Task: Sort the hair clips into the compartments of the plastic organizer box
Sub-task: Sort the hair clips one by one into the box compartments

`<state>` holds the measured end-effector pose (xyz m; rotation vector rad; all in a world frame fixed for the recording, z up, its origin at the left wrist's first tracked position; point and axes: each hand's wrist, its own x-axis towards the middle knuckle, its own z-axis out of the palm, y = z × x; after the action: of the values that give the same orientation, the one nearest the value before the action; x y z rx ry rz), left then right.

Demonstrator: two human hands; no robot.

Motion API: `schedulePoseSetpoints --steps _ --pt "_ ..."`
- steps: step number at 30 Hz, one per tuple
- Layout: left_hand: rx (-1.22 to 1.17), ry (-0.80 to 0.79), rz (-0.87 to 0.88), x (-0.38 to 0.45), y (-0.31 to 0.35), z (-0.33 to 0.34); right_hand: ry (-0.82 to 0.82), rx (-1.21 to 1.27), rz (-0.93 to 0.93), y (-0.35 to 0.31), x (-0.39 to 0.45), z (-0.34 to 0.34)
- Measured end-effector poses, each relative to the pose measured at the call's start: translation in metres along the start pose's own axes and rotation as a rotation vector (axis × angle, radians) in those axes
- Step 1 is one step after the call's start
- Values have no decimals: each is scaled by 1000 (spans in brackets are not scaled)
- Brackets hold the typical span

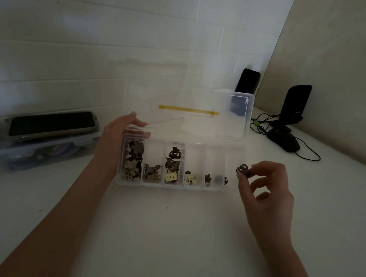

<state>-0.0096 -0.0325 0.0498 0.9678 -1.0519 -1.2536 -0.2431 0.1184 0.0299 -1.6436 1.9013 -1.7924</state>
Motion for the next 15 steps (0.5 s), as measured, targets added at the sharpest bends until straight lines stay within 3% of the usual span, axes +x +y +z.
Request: schedulePoseSetpoints --steps 10,13,15 --pt "18 -10 -1 1 -1 0 -207 -255 -207 -5 -9 16" --pt "31 -16 3 0 0 -1 -104 -285 -238 -7 -10 20" --pt "23 -21 1 0 0 -2 17 -211 -149 -5 -7 17"
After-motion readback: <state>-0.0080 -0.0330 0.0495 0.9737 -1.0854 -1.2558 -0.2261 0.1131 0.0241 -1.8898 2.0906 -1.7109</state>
